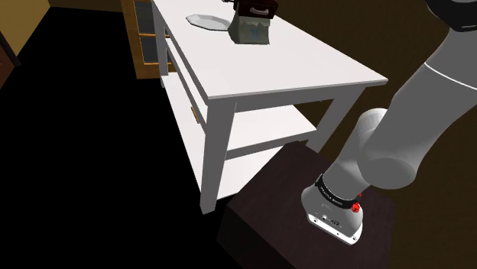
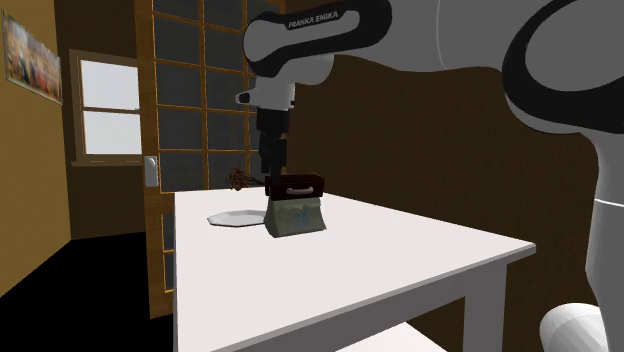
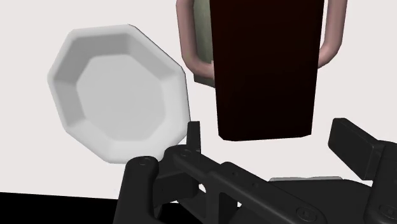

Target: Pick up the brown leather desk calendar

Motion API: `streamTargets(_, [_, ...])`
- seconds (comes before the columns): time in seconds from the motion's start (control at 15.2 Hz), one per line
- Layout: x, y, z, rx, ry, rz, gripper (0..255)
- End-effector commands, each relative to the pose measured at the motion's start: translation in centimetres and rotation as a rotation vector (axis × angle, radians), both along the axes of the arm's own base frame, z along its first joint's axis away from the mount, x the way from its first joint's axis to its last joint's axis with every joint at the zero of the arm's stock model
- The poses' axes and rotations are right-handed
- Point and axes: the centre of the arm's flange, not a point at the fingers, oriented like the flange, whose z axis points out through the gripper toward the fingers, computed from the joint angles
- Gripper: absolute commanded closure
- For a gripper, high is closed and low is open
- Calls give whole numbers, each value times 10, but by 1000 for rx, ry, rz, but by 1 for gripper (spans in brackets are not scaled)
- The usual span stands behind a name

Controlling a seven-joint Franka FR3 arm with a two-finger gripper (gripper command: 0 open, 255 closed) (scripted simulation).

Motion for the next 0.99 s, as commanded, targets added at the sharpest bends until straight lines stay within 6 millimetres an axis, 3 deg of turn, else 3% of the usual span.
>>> streamTargets(0.0, [2, 0, -10, 0, -1, 1, 0])
streamTargets(0.13, [2, 0, -14, 0, -1, 1, 0])
streamTargets(0.2, [2, 0, -14, 0, -1, 1, 255])
streamTargets(0.79, [2, 0, -14, 0, -1, 1, 255])
streamTargets(0.92, [2, 0, -3, 0, -1, 1, 255])
